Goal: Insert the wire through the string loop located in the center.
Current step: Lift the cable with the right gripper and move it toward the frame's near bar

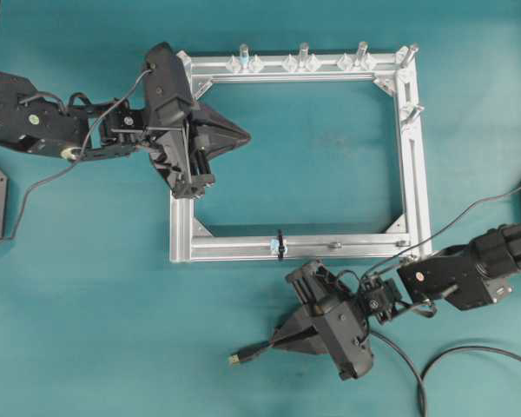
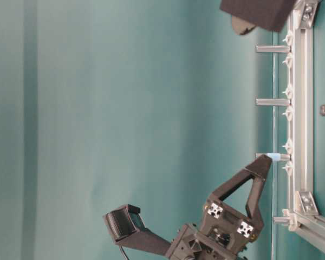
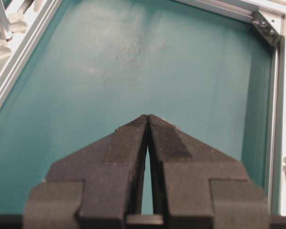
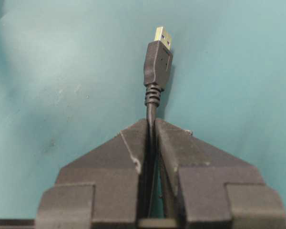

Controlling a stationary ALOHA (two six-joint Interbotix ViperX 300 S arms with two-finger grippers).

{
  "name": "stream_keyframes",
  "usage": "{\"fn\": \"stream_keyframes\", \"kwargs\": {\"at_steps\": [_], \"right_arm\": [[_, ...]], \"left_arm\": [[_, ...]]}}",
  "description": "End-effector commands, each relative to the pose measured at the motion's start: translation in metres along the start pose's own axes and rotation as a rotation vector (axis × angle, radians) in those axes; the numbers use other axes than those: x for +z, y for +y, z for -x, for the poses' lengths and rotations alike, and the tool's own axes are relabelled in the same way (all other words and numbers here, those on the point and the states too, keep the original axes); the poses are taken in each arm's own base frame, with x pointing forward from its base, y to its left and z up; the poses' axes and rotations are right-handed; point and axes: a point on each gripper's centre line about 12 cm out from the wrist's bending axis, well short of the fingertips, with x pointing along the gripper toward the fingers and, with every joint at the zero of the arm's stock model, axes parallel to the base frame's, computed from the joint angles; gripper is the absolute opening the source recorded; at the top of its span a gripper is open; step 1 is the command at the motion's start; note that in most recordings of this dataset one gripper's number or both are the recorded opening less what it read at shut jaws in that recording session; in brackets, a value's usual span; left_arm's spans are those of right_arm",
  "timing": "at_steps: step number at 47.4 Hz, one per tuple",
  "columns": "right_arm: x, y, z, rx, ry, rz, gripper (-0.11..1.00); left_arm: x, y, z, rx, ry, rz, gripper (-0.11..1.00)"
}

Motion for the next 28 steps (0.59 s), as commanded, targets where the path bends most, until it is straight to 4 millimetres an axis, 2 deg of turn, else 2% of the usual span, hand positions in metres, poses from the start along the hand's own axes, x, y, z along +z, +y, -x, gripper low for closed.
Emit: {"fn": "stream_keyframes", "kwargs": {"at_steps": [1,28], "right_arm": [[0.011,-0.002,0.004,-0.004,-0.020,0.003,0.07],[0.049,-0.002,0.036,-0.016,-0.037,0.021,0.07]], "left_arm": [[0.011,-0.002,0.004,-0.007,-0.036,-0.004,0.00],[0.012,-0.003,0.004,-0.009,-0.037,-0.004,0.00]]}}
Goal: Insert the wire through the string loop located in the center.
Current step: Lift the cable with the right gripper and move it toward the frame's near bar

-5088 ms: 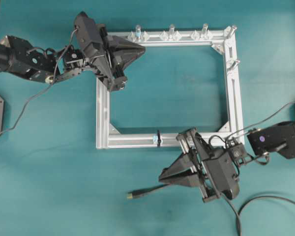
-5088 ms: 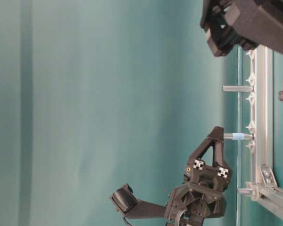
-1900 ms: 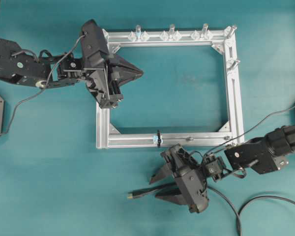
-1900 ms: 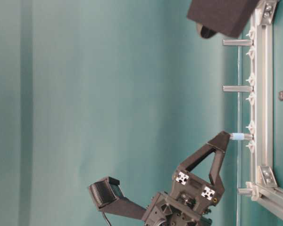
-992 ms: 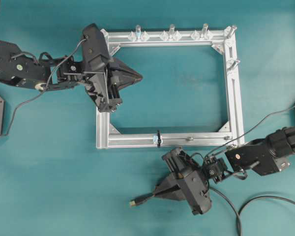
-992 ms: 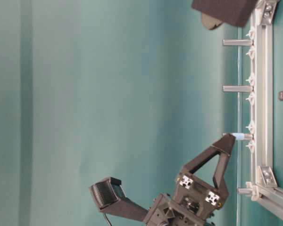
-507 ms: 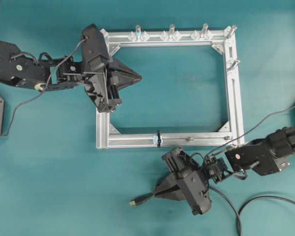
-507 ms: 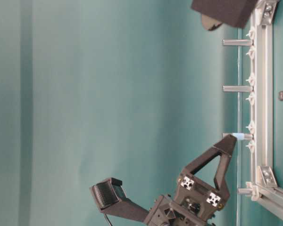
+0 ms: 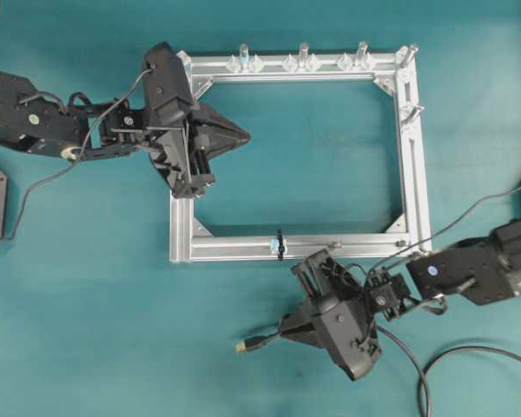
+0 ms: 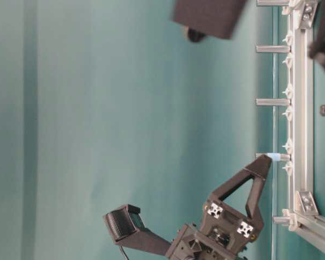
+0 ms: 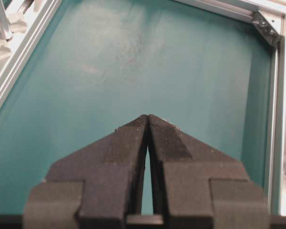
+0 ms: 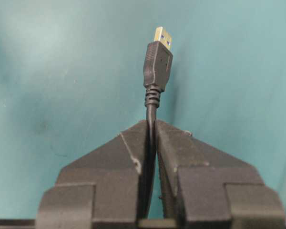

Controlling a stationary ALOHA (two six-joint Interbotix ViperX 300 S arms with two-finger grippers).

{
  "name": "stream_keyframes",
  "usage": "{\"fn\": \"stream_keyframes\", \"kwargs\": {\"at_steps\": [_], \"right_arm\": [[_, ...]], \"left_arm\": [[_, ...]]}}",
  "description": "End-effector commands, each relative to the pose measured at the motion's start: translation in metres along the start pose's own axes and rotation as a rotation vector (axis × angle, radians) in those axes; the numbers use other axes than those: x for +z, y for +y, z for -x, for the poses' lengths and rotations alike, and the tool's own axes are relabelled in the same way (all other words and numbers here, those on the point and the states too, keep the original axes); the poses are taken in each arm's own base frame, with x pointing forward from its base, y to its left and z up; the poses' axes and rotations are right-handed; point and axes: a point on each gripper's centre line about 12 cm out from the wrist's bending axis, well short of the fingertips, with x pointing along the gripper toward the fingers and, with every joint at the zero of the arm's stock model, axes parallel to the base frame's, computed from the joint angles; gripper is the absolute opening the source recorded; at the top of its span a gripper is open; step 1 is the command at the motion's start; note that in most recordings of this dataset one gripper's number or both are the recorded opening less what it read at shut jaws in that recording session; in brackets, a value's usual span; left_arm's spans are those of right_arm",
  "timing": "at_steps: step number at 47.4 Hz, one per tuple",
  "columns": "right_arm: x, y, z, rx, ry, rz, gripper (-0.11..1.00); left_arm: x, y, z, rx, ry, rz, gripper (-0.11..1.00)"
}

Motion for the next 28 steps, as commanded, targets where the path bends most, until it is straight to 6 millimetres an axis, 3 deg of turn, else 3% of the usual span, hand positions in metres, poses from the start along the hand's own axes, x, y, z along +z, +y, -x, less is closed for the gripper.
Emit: {"fn": "stream_keyframes", "kwargs": {"at_steps": [1,28], "right_arm": [[0.022,-0.001,0.012,-0.003,-0.052,0.008,0.07],[0.038,-0.001,0.033,-0.009,-0.069,0.012,0.07]], "left_arm": [[0.012,-0.003,0.004,-0.009,-0.037,-0.003,0.00],[0.012,-0.007,0.004,-0.019,-0.037,-0.007,0.00]]}}
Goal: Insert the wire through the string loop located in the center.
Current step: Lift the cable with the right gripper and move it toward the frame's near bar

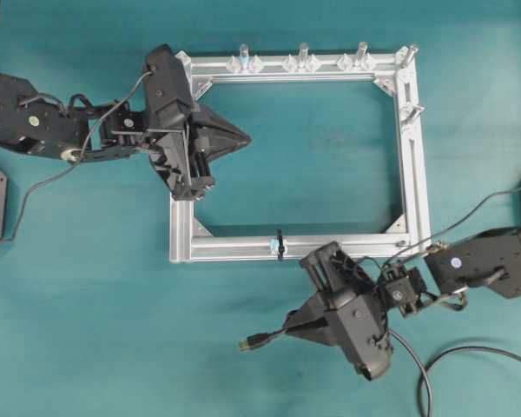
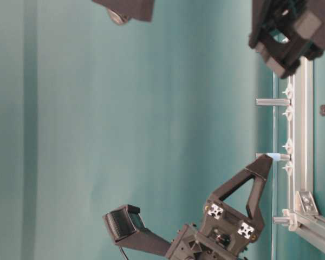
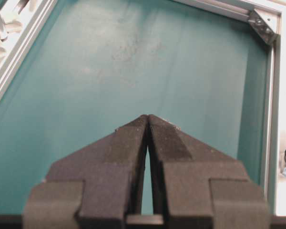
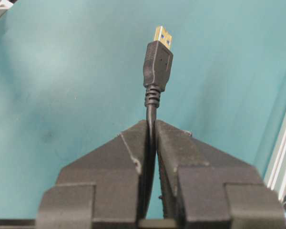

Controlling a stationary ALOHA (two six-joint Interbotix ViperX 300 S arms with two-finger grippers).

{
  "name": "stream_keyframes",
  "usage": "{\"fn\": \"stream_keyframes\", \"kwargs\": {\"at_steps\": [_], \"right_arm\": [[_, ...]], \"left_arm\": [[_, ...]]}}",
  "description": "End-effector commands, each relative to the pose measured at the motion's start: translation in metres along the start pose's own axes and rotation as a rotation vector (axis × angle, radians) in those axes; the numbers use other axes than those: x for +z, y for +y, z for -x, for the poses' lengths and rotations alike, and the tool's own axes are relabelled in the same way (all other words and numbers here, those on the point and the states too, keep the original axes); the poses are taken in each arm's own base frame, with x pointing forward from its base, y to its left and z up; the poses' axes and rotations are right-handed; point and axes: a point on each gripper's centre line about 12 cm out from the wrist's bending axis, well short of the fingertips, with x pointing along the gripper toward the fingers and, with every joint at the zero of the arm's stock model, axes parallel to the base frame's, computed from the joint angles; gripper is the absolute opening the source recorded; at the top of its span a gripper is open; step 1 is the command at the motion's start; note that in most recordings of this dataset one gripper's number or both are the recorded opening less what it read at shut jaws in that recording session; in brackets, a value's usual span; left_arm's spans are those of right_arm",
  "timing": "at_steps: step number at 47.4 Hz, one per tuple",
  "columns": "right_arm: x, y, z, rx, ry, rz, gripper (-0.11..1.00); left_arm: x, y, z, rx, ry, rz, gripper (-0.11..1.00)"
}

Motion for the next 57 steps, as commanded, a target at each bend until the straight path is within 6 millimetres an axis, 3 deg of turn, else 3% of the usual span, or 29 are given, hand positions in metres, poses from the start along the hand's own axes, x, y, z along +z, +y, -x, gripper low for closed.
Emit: {"fn": "stream_keyframes", "kwargs": {"at_steps": [1,24,36,57], "right_arm": [[0.014,-0.001,0.006,-0.002,-0.041,0.005,0.07],[0.007,0.000,0.015,-0.001,-0.031,0.005,0.07],[-0.007,-0.009,0.043,-0.025,-0.016,-0.010,0.07],[-0.038,-0.042,0.100,-0.136,0.006,-0.078,0.07]], "left_arm": [[0.012,-0.004,0.004,-0.012,-0.037,-0.004,0.00],[0.012,-0.008,0.004,-0.022,-0.037,-0.006,0.00],[0.013,-0.009,0.004,-0.025,-0.040,-0.008,0.00],[0.013,-0.009,0.004,-0.024,-0.040,-0.005,0.00]]}}
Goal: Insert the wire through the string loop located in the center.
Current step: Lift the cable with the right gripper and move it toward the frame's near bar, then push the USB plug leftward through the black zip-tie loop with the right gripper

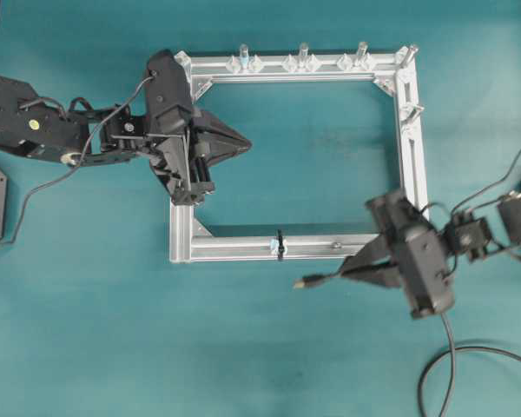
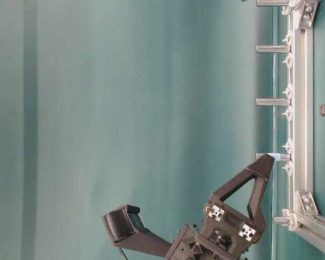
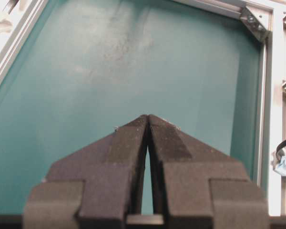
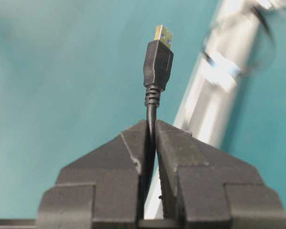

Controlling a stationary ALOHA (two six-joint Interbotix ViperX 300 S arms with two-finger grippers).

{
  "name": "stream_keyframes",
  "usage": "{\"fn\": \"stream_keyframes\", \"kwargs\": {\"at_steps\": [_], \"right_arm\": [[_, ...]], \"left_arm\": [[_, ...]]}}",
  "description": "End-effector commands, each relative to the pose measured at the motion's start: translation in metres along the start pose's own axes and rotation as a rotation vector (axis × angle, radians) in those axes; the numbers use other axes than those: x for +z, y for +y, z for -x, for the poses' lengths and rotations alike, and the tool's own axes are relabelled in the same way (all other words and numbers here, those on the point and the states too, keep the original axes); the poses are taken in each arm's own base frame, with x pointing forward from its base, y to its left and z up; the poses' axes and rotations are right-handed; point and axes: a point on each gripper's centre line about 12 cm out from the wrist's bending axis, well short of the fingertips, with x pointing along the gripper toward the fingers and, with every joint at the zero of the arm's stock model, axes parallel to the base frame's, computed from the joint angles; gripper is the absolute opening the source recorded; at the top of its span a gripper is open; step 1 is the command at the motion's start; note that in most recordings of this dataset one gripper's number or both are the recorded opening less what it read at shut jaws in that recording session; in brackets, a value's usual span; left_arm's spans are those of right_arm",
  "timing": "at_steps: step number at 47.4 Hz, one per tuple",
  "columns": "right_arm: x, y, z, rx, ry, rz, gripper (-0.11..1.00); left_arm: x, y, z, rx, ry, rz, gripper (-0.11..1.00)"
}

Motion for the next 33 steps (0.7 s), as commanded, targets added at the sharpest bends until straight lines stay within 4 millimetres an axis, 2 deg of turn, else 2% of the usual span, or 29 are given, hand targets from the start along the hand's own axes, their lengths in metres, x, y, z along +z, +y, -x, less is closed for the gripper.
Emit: {"fn": "stream_keyframes", "kwargs": {"at_steps": [1,15,33], "right_arm": [[0.005,-0.008,0.011,-0.024,-0.030,-0.013,0.07],[-0.014,-0.017,0.030,-0.064,0.008,-0.054,0.07],[-0.016,-0.017,0.035,-0.066,0.006,-0.058,0.07]], "left_arm": [[0.014,-0.004,0.004,-0.011,-0.043,0.000,0.00],[0.013,-0.005,0.004,-0.014,-0.041,-0.001,0.00],[0.014,-0.005,0.003,-0.015,-0.043,-0.002,0.00]]}}
